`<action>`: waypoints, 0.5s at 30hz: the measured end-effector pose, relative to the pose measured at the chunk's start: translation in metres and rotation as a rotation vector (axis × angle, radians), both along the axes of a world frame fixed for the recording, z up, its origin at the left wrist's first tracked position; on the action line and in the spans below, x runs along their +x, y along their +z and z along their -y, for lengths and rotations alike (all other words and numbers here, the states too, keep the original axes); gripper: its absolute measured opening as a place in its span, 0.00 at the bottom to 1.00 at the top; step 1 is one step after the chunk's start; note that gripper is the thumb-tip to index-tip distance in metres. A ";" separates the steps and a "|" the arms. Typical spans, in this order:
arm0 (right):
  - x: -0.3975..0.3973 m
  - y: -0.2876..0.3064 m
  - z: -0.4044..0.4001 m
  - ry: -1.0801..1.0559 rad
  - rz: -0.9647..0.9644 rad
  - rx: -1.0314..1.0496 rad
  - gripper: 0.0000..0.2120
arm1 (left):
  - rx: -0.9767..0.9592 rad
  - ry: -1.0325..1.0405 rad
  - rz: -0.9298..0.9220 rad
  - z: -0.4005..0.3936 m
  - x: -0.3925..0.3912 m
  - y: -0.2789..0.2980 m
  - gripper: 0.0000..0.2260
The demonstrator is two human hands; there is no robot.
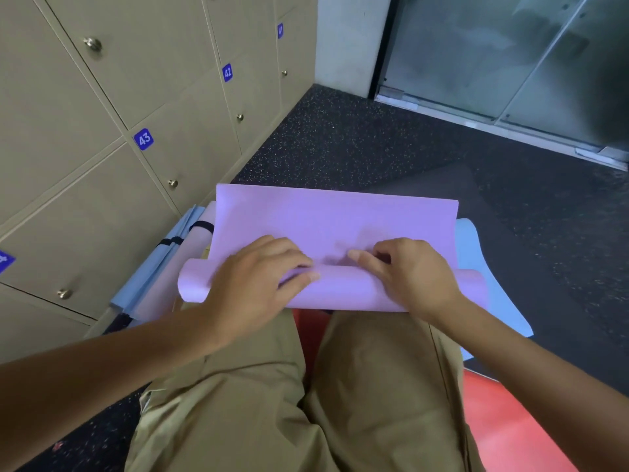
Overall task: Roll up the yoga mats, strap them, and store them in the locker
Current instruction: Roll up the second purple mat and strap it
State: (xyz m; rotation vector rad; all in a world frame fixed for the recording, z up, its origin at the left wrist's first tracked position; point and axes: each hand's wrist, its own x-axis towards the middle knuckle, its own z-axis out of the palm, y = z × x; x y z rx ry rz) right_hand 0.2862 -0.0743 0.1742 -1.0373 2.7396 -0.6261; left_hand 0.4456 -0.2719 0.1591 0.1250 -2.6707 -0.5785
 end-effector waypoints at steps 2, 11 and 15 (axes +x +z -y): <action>-0.009 0.001 0.005 0.002 0.072 0.052 0.30 | -0.156 0.023 -0.039 -0.004 0.008 -0.011 0.25; -0.012 0.001 0.009 0.115 -0.061 -0.120 0.23 | -0.204 -0.066 0.122 0.020 -0.008 -0.014 0.30; -0.010 -0.012 -0.008 0.242 -0.390 -0.113 0.28 | 0.023 -0.073 0.364 0.035 -0.025 -0.003 0.34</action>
